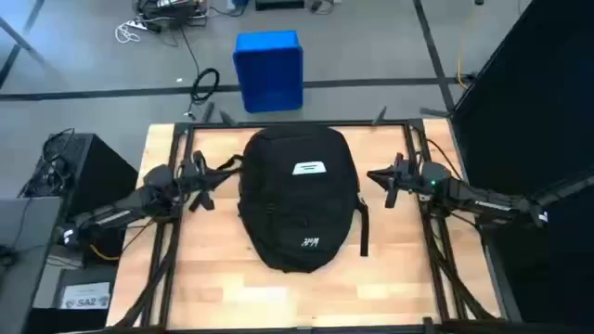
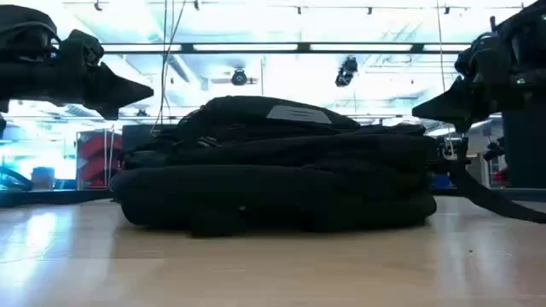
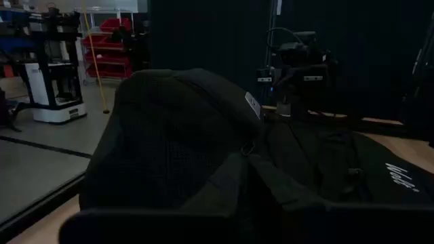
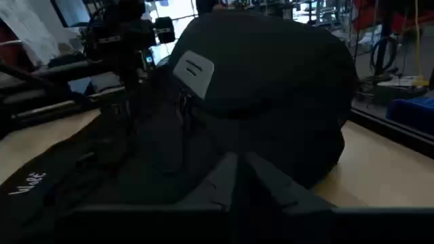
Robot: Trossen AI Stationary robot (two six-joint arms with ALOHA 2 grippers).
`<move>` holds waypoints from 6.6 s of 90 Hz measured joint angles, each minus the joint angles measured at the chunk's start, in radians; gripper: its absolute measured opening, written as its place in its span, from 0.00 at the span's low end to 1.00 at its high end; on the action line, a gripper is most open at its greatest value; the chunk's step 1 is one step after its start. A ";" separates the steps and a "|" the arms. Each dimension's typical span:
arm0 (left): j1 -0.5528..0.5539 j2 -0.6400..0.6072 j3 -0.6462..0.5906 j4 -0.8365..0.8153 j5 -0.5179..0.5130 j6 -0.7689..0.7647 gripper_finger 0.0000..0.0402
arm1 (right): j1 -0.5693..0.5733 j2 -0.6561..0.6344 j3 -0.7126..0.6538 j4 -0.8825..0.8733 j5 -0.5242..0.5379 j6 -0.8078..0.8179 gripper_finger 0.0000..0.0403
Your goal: Unpack backpack
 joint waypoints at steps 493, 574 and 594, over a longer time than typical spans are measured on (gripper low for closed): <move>0.000 0.000 0.000 0.000 0.000 0.000 0.00 | 0.573 1.224 0.795 0.540 0.167 -0.194 0.02; 0.000 0.000 0.000 0.000 0.000 -0.003 0.00 | 0.444 1.694 1.087 0.563 0.081 -0.140 0.06; 0.000 0.000 0.000 0.006 -0.023 -0.082 0.00 | 0.415 1.694 1.087 0.567 0.084 -0.207 0.07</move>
